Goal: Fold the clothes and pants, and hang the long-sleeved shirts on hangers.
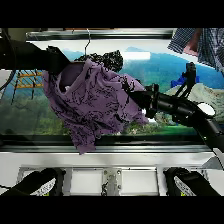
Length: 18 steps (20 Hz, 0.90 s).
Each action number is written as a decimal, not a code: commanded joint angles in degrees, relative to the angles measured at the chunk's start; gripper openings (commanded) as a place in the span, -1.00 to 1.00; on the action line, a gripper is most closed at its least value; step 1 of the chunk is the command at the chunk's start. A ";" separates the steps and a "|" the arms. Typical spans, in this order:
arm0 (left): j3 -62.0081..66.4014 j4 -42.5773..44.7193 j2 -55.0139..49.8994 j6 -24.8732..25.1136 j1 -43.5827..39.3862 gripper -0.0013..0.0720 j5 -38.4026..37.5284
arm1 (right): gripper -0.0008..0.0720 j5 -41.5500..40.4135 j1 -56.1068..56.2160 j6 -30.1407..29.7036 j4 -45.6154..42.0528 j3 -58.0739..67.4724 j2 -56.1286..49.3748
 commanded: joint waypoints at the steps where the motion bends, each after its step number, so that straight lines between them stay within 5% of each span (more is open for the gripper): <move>1: 0.15 0.37 2.69 0.11 2.60 0.67 0.98 | -0.94 -0.15 0.04 -0.02 0.37 0.00 -0.02; 7: 0.13 0.37 6.14 0.09 8.20 0.67 1.03 | -0.94 -0.17 0.04 -0.07 0.81 0.00 -0.02; 11: -1.57 0.28 6.84 -0.72 10.32 0.64 0.68 | -0.94 -1.66 -1.77 -5.66 6.86 0.04 1.01; 15: -14.82 -0.24 11.89 -0.92 10.29 -0.92 7.85 | -0.94 -5.22 -11.13 -7.78 7.67 0.04 5.49; 18: -24.13 -2.12 15.78 -0.92 9.94 -0.93 13.84 | -0.94 -5.66 -21.64 -7.74 7.69 0.04 9.51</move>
